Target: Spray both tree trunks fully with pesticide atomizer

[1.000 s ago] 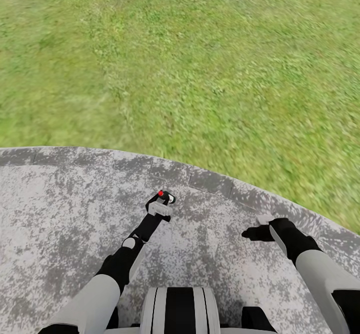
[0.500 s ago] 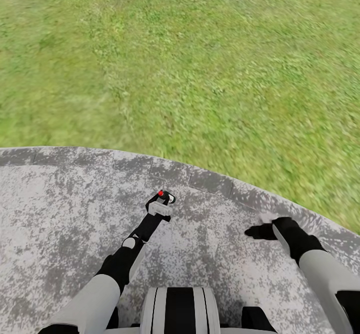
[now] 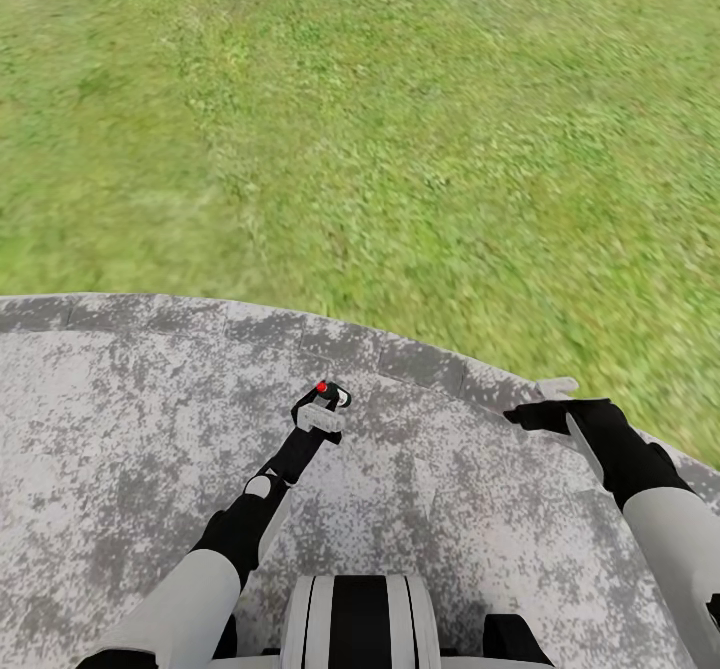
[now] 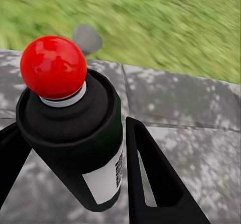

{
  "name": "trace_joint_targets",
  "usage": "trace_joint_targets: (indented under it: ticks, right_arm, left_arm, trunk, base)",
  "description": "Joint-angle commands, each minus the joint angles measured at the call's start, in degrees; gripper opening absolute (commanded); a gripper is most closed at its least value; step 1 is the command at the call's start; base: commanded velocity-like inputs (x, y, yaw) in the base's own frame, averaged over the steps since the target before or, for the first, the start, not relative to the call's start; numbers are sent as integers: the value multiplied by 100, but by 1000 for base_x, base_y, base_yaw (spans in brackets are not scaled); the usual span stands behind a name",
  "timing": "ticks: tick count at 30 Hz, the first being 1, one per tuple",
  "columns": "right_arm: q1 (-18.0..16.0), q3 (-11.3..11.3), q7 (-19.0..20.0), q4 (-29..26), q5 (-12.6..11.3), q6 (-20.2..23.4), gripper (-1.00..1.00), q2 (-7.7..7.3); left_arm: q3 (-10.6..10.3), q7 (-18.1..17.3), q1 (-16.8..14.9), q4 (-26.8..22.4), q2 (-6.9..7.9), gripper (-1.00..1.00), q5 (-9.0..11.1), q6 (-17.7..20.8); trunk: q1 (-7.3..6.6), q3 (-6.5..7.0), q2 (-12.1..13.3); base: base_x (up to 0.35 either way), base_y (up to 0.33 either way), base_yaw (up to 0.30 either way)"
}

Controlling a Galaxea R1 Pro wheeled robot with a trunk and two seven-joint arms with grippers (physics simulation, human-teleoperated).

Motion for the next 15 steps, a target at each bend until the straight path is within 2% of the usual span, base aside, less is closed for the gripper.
trace_joint_targets:
  ticks: [1, 15]
  right_arm:
    - [0, 1, 0, -1, 0, -1, 100, 0]
    - [6, 4, 0, -4, -3, -27, 100, 8]
  left_arm:
    - [0, 2, 0, -1, 0, -100, 0, -1]
    - [0, 8, 0, -2, 0, -100, -2, 5]
  trunk:
    - [0, 0, 0]
    - [0, 106, 0]
  base:
    - [0, 0, 0]
    - [0, 0, 0]
